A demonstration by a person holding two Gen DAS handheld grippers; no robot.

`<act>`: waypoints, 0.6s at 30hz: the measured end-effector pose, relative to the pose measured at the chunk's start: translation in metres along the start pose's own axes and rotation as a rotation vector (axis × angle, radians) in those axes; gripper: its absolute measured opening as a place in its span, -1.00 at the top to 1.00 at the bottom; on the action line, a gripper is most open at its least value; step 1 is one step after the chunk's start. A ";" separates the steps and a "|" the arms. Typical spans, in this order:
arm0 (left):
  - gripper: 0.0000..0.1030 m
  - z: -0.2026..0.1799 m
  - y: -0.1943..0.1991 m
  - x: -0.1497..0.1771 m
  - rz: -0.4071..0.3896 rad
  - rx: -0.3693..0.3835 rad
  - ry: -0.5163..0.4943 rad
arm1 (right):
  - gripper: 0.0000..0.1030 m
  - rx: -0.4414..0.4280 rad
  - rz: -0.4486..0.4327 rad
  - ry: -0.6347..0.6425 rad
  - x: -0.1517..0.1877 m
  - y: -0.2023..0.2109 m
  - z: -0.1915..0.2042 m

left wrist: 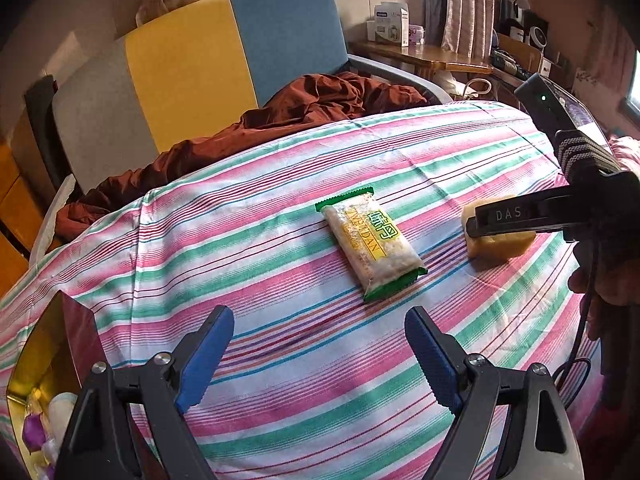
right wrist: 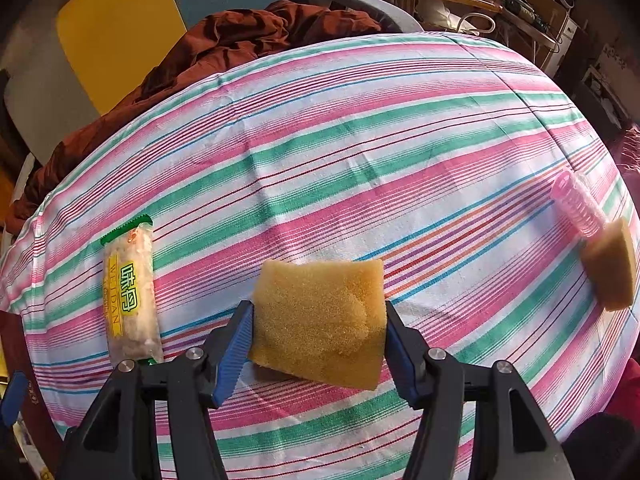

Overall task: Organize objects
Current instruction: 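Grasp the WEIDAN cracker packet with the left tool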

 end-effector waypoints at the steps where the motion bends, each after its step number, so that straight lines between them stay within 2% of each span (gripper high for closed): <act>1: -0.71 -0.001 -0.004 -0.001 0.006 0.000 -0.003 | -0.21 -0.002 0.001 -0.002 0.000 0.000 -0.001; 4: -0.71 -0.003 -0.018 -0.009 0.030 0.016 0.012 | -0.22 -0.009 0.004 -0.009 0.000 -0.001 -0.002; 10: -0.70 -0.010 -0.039 -0.035 0.072 0.101 0.094 | -0.22 -0.011 0.006 -0.010 0.001 0.000 -0.004; 15: -0.67 -0.022 -0.062 -0.054 0.097 0.119 0.116 | -0.23 -0.019 0.006 -0.017 0.002 0.001 -0.007; 16: -0.64 -0.025 -0.068 -0.057 0.105 0.117 0.117 | -0.23 -0.024 0.005 -0.023 0.002 0.002 -0.008; 18: -0.43 -0.029 -0.079 -0.060 0.124 0.111 0.120 | -0.23 -0.031 0.005 -0.032 0.003 0.003 -0.010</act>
Point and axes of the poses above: each gripper's, at about its wrist camera, not at the fingertips, and y roughly against the way its jaws point, z to its left, x to its underside, the point moved 2 cm from there along -y, roughly the way its jaws point, and after that the axes turned 14 degrees about y, right-handed, at the moved point
